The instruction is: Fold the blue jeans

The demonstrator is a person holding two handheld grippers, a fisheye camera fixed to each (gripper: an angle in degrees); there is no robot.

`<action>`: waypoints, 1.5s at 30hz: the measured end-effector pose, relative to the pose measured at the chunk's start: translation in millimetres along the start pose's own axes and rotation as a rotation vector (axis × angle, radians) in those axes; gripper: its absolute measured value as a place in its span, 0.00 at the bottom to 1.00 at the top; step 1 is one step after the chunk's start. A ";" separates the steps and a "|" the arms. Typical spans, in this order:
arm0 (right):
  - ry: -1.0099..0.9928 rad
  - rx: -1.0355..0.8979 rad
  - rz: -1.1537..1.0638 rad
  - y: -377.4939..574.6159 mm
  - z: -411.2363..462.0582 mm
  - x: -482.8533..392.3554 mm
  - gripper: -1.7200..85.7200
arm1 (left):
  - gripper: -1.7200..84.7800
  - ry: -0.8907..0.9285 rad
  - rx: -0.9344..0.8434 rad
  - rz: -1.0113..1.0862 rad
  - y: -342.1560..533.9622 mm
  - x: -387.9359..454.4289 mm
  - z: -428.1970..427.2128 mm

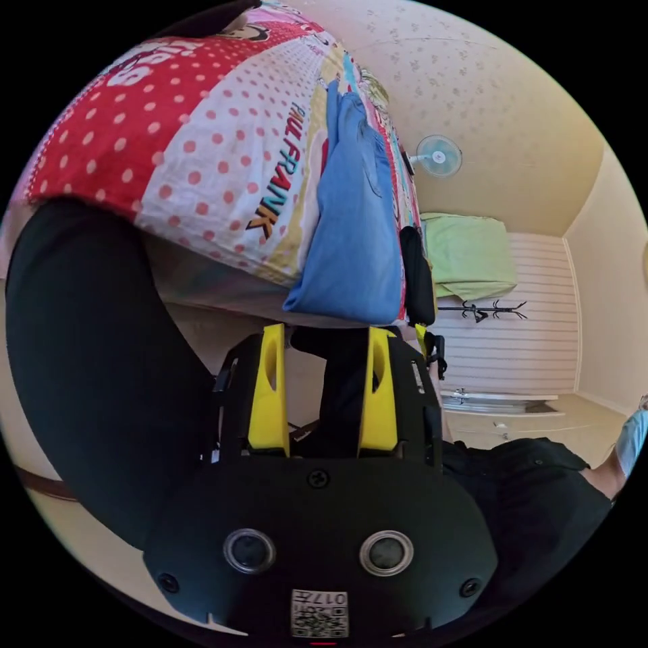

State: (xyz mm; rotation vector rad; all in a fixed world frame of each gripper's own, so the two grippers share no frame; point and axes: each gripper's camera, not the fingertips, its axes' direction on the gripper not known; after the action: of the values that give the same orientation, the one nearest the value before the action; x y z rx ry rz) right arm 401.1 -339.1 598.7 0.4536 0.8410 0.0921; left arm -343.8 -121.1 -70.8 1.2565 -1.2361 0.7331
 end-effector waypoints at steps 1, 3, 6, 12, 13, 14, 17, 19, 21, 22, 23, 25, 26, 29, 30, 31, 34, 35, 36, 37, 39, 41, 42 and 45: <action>-0.027 -0.004 0.010 -3.2 1.5 2.9 0.22 | 0.21 0.022 0.008 -0.017 -12.4 -4.8 -1.4; 0.014 -0.059 0.017 -26.4 15.5 5.8 0.22 | 0.20 0.023 0.009 -0.014 -34.8 -8.3 -1.0; 0.047 -0.133 -0.013 -60.2 27.2 -6.5 0.18 | 0.14 0.000 -0.101 -0.006 -70.3 -5.3 10.3; 0.012 -0.092 -0.185 -58.6 -33.5 -61.5 0.06 | 0.07 0.070 -0.059 0.200 -54.2 33.9 -50.7; -0.002 -0.076 -0.205 -54.9 -44.6 -66.8 0.06 | 0.07 0.141 -0.037 0.229 -41.5 42.6 -71.5; -0.016 -0.068 -0.235 -47.8 -64.8 -77.1 0.05 | 0.06 0.172 -0.040 0.241 -35.2 47.1 -80.7; -0.097 -0.131 -0.392 -24.0 -106.1 -110.5 0.05 | 0.06 0.245 -0.108 0.306 -2.6 70.6 -116.7; -0.131 -0.164 -0.460 -8.7 -125.0 -126.5 0.05 | 0.06 0.280 -0.143 0.367 18.4 88.1 -140.8; -0.162 -0.212 -0.492 -0.9 -141.8 -136.9 0.05 | 0.06 0.286 -0.138 0.381 21.4 95.5 -157.3; -0.167 -0.220 -0.490 -2.8 -144.5 -137.6 0.05 | 0.06 0.281 -0.114 0.377 14.3 97.9 -168.0; -0.169 -0.216 -0.491 -12.1 -149.8 -139.1 0.05 | 0.06 0.281 -0.100 0.380 7.8 99.3 -173.2; -0.178 -0.167 -0.501 -39.1 -158.0 -144.8 0.05 | 0.05 0.289 -0.057 0.417 -36.9 108.5 -192.5; -0.176 -0.120 -0.490 -66.6 -161.4 -153.9 0.05 | 0.05 0.286 -0.042 0.431 -52.0 112.8 -197.8; -0.067 0.011 -0.509 -139.8 -160.8 -198.9 0.06 | 0.07 0.216 0.059 0.487 -135.0 141.6 -228.2; -0.018 0.066 -0.504 -166.3 -160.4 -216.9 0.08 | 0.09 0.164 0.109 0.470 -166.7 150.4 -241.8; 0.003 0.080 -0.498 -177.6 -160.2 -224.2 0.08 | 0.15 0.115 0.152 0.436 -193.4 154.7 -254.8; 0.074 0.184 -0.454 -201.3 -172.9 -244.3 0.14 | 0.22 0.060 0.212 0.330 -223.9 145.8 -277.8; 0.092 0.228 -0.435 -196.6 -180.3 -242.1 0.15 | 0.23 0.058 0.227 0.310 -222.7 140.4 -279.6; 0.103 0.243 -0.405 -188.3 -183.9 -231.6 0.16 | 0.23 0.057 0.257 0.271 -214.9 125.5 -278.3; 0.102 0.239 -0.384 -183.6 -184.3 -223.0 0.16 | 0.23 0.057 0.262 0.213 -203.4 104.8 -269.7; 0.056 0.173 -0.256 -161.6 -178.0 -168.6 0.17 | 0.23 0.085 0.220 0.084 -181.2 64.0 -245.0; 0.000 0.115 -0.113 -140.3 -169.5 -114.2 0.17 | 0.24 0.154 0.158 -0.045 -155.6 22.0 -213.6; -0.055 0.074 -0.006 -126.0 -163.9 -78.9 0.17 | 0.24 0.209 0.118 -0.124 -140.8 -2.2 -193.2; -0.222 0.084 0.156 -94.9 -162.6 -25.2 0.18 | 0.23 0.334 0.091 -0.266 -122.1 -39.7 -160.0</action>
State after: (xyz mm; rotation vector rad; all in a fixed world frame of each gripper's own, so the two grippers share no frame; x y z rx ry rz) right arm 255.1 -373.9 482.2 0.5967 0.5927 0.1481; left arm -196.2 11.7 -122.2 1.2816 -0.7557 0.7721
